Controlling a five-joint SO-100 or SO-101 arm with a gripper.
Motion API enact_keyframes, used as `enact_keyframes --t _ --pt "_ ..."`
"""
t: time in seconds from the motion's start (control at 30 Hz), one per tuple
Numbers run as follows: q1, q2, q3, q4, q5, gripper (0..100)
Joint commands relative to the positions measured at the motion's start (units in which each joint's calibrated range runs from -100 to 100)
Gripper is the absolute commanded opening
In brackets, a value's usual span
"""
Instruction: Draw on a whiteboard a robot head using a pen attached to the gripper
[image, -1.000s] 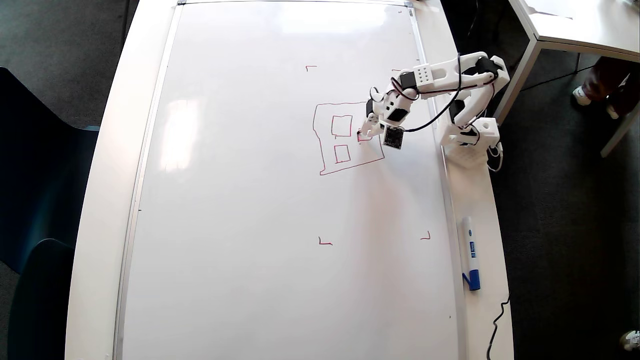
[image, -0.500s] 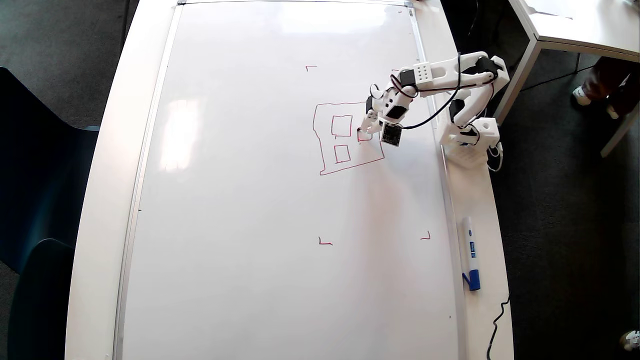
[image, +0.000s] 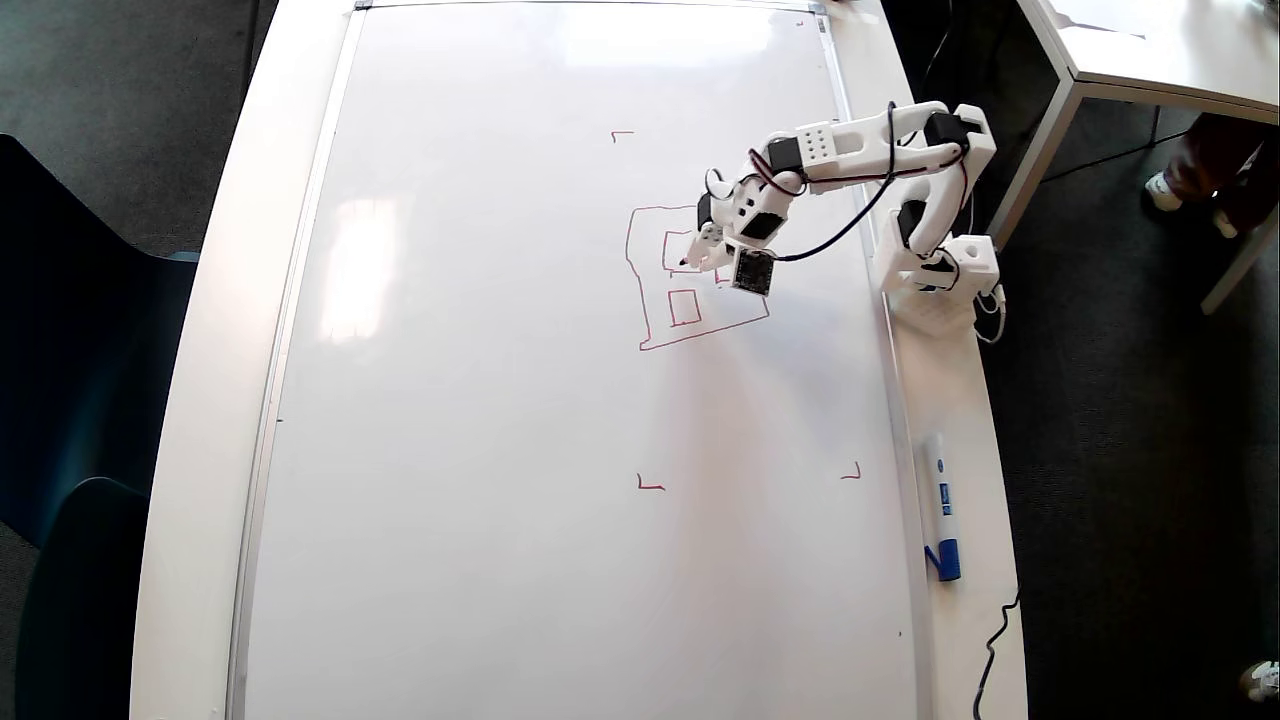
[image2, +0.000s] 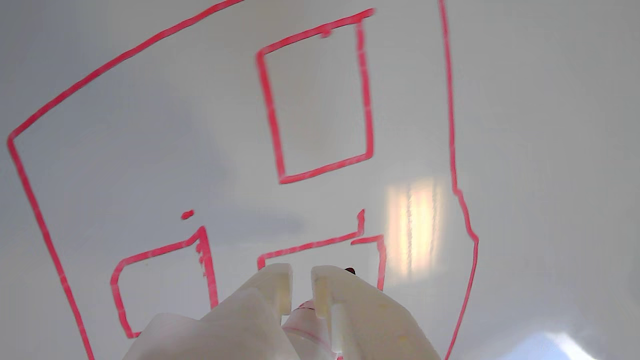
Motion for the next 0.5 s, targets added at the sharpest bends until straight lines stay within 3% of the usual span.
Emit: enact_keyframes --t 0.0,0.47 --pt "-1.56 3.84 -7.03 -0.61 -0.28 1" --pt "-2.0 14.74 -20.83 -1.3 -1.14 1"
